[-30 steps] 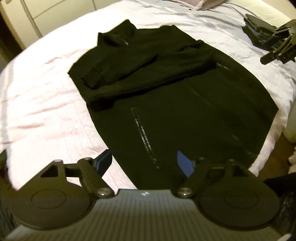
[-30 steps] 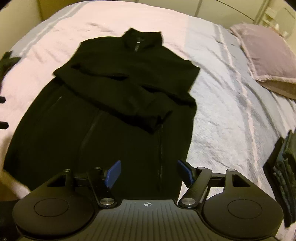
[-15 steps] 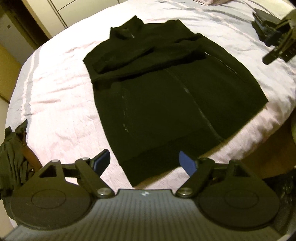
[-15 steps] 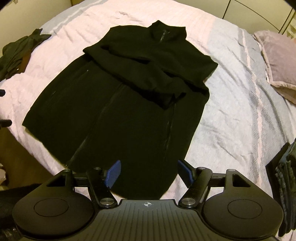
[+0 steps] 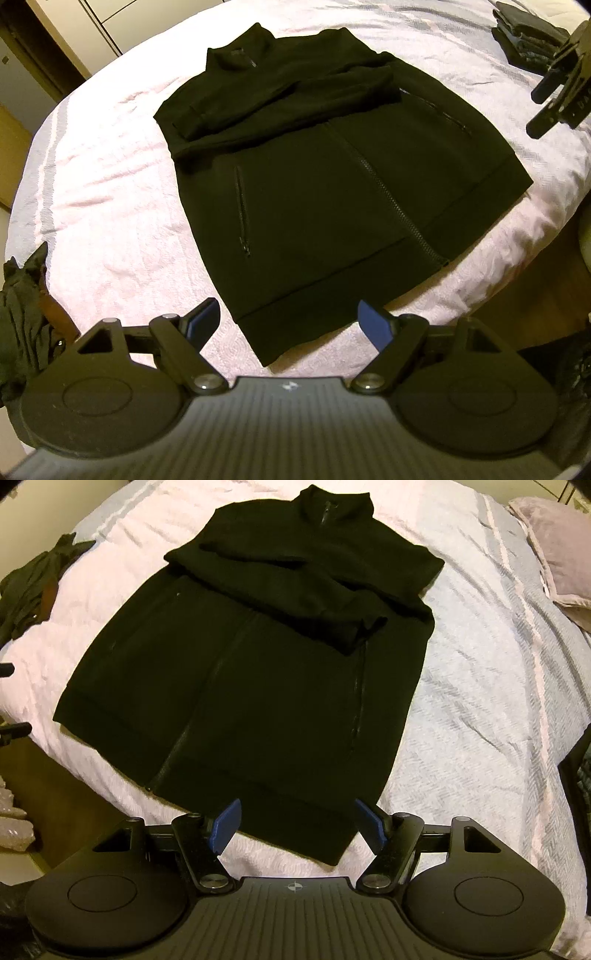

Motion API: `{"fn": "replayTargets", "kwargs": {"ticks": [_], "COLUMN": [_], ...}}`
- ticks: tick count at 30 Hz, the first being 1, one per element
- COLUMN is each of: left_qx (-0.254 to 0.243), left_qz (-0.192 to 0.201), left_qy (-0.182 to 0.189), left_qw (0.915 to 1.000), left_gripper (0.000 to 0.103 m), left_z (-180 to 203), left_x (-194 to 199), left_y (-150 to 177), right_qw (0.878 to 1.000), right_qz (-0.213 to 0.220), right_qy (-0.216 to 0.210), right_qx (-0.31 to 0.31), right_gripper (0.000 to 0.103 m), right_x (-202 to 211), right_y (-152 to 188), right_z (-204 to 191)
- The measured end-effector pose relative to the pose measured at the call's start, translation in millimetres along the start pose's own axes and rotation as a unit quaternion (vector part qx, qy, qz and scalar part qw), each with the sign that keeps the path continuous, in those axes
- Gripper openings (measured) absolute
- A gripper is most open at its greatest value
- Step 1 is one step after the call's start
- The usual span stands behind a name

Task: Fold clothes
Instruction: 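Pull both grippers back from the jacket with sleeves folded, then grasp the jacket hem with the left gripper while the right gripper grasps the hem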

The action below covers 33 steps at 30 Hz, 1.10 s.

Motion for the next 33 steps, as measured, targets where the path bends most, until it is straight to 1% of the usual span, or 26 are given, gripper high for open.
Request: {"fn": "replayTargets", "kwargs": {"ticks": [6, 9, 11, 13, 15, 16, 19, 22, 24, 26, 28, 31, 33], "left_qx": [0.001, -0.012, -0.042, -0.096, -0.155, -0.178, -0.244, -0.301, -0.335, -0.362, -0.383, -0.411, -0.428], "left_qz": [-0.001, 0.004, 0.007, 0.008, 0.009, 0.010, 0.010, 0.020, 0.029, 0.040, 0.053, 0.077, 0.082], "left_qy": [0.005, 0.002, -0.008, -0.026, -0.043, -0.046, -0.045, -0.051, -0.064, -0.080, -0.090, -0.116, -0.125], "left_qw": [1.0000, 0.9999, 0.9991, 0.9950, 0.9870, 0.9828, 0.9687, 0.9522, 0.9397, 0.9279, 0.9179, 0.9008, 0.8915], "left_gripper": [0.079, 0.079, 0.078, 0.073, 0.070, 0.067, 0.058, 0.052, 0.051, 0.052, 0.052, 0.049, 0.049], "left_z": [-3.7, -6.9, -8.1, -6.6, -3.0, -0.5, 11.0, 23.1, 27.3, 28.1, 26.8, 22.5, 16.9], "left_x": [-6.3, -10.5, -15.6, -24.5, -35.4, -41.8, -65.2, -87.9, -104.0, -116.2, -122.2, -124.7, -128.1], "left_y": [2.6, 7.0, 14.1, 25.2, 37.8, 44.5, 65.7, 80.9, 86.7, 88.0, 85.9, 78.4, 75.4], "right_qw": [1.000, 1.000, 0.999, 0.997, 0.990, 0.987, 0.977, 0.970, 0.967, 0.964, 0.959, 0.950, 0.944], "right_qz": [-0.008, -0.002, 0.012, 0.026, 0.034, 0.038, 0.047, 0.044, 0.045, 0.046, 0.049, 0.049, 0.052], "right_qy": [0.003, 0.006, 0.013, 0.029, 0.060, 0.069, 0.083, 0.087, 0.090, 0.093, 0.099, 0.109, 0.107], "right_qx": [0.006, 0.012, 0.032, 0.064, 0.119, 0.140, 0.189, 0.223, 0.235, 0.246, 0.259, 0.289, 0.306], "right_gripper": [0.071, 0.071, 0.071, 0.071, 0.071, 0.071, 0.071, 0.070, 0.070, 0.070, 0.070, 0.071, 0.071], "right_x": [-7.1, -9.6, -11.1, -13.1, -17.6, -21.1, -35.0, -52.3, -59.7, -65.5, -68.8, -72.7, -74.9], "right_y": [-0.2, 0.0, 2.5, 6.4, 13.6, 18.0, 32.2, 46.4, 54.0, 60.8, 68.2, 79.3, 84.0], "right_z": [-5.5, -8.1, -11.1, -14.9, -20.6, -23.3, -30.4, -37.0, -39.7, -39.6, -41.6, -47.1, -53.2]}}
Point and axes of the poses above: each gripper's, at about its wrist camera, not at the fingertips, and x roughly against the way its jaws point, z to its right, y to its underside, the point moved 8 cm from there along -x, roughly the way its jaws point, and after that the axes turned 11 degrees about x, right-handed, at the moved point
